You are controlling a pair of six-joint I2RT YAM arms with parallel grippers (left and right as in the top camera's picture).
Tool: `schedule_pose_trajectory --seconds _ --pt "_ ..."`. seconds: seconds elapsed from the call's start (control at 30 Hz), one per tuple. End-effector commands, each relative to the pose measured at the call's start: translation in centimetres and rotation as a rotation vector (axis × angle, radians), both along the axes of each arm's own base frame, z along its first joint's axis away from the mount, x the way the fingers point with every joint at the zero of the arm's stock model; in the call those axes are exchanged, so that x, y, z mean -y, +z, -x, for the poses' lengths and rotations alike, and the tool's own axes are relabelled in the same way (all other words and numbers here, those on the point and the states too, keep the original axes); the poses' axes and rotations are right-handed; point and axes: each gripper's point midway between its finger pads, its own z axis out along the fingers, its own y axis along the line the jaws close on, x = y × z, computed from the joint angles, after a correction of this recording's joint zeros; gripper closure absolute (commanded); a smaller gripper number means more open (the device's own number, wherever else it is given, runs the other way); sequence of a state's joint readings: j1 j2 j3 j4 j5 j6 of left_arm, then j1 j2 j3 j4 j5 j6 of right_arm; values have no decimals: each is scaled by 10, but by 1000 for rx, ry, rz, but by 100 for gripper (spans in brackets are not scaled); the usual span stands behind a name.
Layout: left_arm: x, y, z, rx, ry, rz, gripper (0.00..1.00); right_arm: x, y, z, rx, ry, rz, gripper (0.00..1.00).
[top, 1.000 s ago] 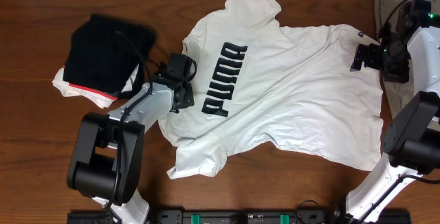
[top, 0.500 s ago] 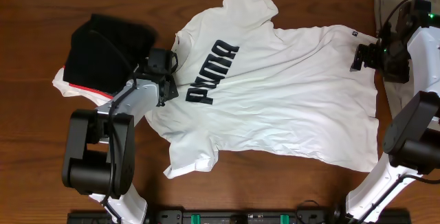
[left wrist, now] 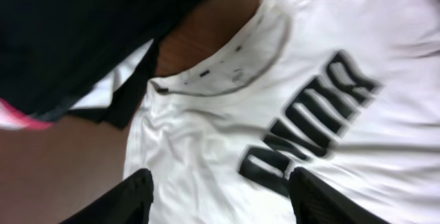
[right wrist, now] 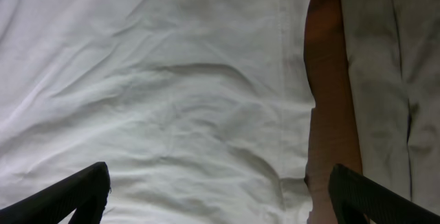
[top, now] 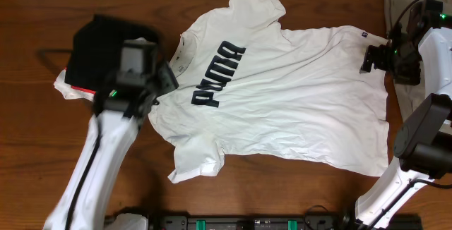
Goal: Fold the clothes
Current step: 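Move the right gripper down to the shirt's lower right corner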
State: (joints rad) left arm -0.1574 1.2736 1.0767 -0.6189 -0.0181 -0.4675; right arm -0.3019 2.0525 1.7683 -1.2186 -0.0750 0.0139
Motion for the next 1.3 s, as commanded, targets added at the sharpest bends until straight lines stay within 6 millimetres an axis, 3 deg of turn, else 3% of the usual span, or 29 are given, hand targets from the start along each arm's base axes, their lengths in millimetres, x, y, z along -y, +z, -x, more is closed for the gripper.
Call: schedule_pose_trajectory --seconds 0.0,0.13,0.23,0.4,0.47,0.53,0.67,0.8,0.9,1.07,1.27 --pt "2 23 23 27 16 65 33 0 16 -5 44 2 9 1" --pt "-4 32 58 -5 28 69 31 0 16 -5 46 1 7 1" --pt "-6 27 80 -65 26 64 31 -2 16 -7 55 0 -1 1" --pt "-5 12 102 -176 -3 53 30 -29 21 -4 57 -25 -161 1" --pt "-6 8 110 -209 -15 41 30 -29 23 5 24 -24 -150 18" --pt "-7 5 117 -238 -30 26 29 -24 29 21 -26 -68 -112 36" --pt "-9 0 128 -287 -35 15 26 -18 61 63 -108 -188 -28 59" --pt "-9 -5 129 -303 -44 7 25 -13 95 112 -120 -331 83 56" --pt "-9 -9 130 -325 -44 4 21 -15 104 147 -94 -385 91 54" --pt "-9 -16 128 -359 -50 -4 20 -6 90 199 -68 -535 72 54" --pt "-8 -27 125 -414 -48 -11 16 9 40 237 -103 -693 7 55"
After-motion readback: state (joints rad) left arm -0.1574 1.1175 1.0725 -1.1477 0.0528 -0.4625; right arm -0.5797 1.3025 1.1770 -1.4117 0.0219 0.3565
